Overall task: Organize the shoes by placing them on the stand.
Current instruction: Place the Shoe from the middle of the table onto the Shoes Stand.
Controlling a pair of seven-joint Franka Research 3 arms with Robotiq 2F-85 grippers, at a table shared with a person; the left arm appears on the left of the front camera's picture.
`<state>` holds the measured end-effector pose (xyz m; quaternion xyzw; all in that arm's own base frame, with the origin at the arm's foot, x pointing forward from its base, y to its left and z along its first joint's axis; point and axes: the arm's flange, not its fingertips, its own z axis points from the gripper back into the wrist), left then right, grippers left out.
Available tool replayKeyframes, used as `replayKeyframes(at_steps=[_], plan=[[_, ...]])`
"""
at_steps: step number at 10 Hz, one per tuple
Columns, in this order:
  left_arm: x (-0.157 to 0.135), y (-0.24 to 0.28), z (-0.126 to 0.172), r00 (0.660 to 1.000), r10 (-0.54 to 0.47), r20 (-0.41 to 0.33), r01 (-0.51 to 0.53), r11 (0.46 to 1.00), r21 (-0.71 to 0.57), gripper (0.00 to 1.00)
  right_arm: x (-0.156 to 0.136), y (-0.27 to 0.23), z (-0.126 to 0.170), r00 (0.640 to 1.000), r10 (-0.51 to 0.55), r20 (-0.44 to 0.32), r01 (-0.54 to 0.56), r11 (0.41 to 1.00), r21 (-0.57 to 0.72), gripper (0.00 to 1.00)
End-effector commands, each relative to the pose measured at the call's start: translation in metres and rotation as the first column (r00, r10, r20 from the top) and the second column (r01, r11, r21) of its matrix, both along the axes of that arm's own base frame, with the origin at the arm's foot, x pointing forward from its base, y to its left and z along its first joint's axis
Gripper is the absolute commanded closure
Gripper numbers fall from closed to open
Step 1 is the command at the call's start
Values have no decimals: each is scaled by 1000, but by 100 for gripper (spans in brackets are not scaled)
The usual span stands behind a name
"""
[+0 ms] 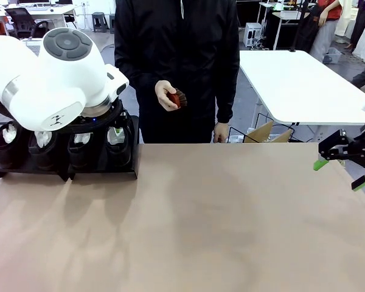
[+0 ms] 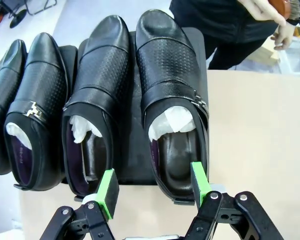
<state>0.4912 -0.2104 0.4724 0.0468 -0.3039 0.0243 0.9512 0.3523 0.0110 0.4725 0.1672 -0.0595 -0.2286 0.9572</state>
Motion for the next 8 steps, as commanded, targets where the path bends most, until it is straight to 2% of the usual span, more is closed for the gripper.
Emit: replayKeyframes(at_steps=[1, 8], plan=[[3, -2, 1, 1000, 4, 14, -4, 1000, 11, 24, 0, -1, 0, 1000, 14, 2, -14, 1000, 3, 0], [3, -2, 1, 1000, 4, 14, -4, 1000, 11, 24, 0, -1, 0, 1000, 14, 2, -14, 1000, 3, 0]])
